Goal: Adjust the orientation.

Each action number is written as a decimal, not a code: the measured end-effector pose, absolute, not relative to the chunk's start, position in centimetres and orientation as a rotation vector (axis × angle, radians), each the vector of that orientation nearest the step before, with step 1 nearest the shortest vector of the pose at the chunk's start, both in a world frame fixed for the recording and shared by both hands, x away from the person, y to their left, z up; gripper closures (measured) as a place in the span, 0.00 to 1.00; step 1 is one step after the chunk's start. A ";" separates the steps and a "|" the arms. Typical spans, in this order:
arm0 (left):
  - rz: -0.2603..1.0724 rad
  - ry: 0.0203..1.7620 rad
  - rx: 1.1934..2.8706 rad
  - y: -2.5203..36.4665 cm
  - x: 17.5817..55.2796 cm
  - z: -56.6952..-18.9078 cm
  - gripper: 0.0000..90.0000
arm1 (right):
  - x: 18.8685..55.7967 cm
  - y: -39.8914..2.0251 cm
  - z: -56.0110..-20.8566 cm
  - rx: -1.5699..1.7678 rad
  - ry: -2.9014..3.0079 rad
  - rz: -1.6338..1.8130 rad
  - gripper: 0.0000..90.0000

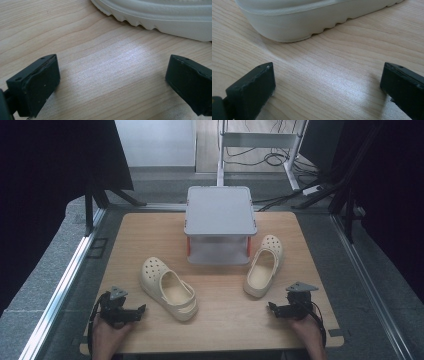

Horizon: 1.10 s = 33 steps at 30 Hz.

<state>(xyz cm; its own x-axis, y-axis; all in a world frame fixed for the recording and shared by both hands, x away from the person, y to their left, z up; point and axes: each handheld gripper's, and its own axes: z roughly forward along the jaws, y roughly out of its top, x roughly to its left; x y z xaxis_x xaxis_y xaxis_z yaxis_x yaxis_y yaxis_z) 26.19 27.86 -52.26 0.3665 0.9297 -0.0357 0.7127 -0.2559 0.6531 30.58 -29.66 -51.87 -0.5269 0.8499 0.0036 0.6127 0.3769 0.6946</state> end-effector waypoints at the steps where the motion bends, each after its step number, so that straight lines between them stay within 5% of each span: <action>1: 0.484 1.413 2.047 27.9 26.2 -52.3 0.00 | 30.6 -29.7 -51.9 1.275 2.287 0.927 0.00; 33: 0.483 1.412 2.048 27.8 26.2 -52.3 0.00 | 30.3 -30.2 -51.0 1.301 2.316 0.952 0.07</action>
